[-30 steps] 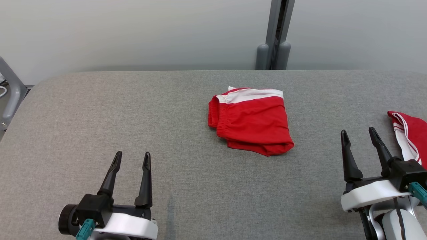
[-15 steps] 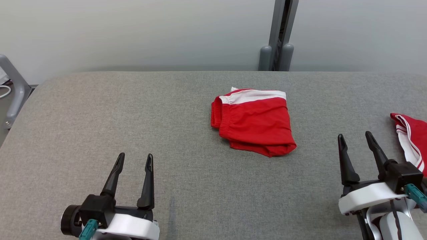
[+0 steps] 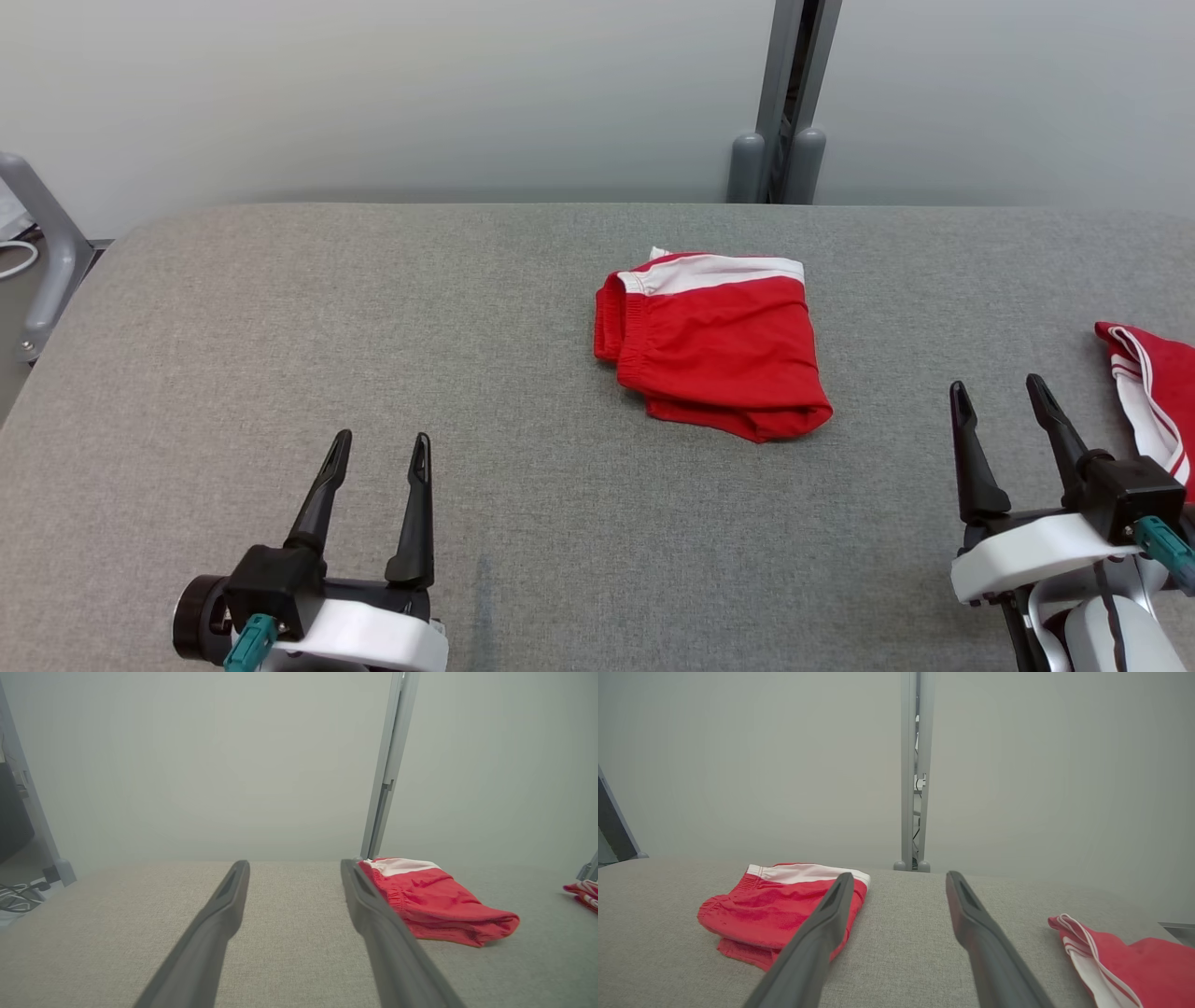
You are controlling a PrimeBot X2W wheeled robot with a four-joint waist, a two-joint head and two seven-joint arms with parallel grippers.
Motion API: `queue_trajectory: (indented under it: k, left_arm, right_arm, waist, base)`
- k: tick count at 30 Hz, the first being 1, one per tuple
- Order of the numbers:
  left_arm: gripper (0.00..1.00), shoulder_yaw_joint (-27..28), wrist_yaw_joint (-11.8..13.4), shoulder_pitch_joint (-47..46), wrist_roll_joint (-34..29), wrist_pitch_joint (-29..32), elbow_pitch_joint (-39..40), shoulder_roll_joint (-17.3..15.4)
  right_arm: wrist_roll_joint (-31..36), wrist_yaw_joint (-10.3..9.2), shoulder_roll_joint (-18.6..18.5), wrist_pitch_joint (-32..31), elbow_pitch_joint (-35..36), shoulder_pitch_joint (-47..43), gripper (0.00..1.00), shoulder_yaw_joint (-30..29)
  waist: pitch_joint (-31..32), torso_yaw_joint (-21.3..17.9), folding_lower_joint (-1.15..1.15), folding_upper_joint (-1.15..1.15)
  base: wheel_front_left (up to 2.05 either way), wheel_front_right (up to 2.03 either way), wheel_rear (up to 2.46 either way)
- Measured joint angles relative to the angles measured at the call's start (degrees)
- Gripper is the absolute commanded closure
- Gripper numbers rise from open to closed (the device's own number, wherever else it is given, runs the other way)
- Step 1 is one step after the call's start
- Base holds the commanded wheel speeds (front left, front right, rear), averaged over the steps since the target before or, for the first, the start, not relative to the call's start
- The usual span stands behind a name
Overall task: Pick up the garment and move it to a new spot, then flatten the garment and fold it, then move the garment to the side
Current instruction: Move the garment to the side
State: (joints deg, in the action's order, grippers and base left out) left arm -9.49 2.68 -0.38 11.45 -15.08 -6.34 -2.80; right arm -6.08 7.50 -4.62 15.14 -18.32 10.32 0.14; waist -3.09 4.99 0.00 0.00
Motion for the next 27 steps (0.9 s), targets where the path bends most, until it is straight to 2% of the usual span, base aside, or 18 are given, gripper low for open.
queue_trajectory:
  k: [24,27]
  left_arm:
    - [0.0,0.3,-0.1,-0.1,-0.1,0.0,-0.4,0.0]
    - [0.0,0.0,-0.1,-0.2,-0.1,0.0,-0.5,0.0]
  right_arm:
    - [-0.8,0.0,0.3,0.0,-1.3,0.1,0.0,-0.3]
    - [-6.7,-0.02,0.7,-0.1,-2.9,0.5,0.0,-1.3]
  waist:
    - [-0.4,0.7,0.0,0.0]
    - [-0.9,0.9,0.0,0.0]
  base:
    - [0.0,0.0,0.0]
    - [0.0,0.0,0.0]
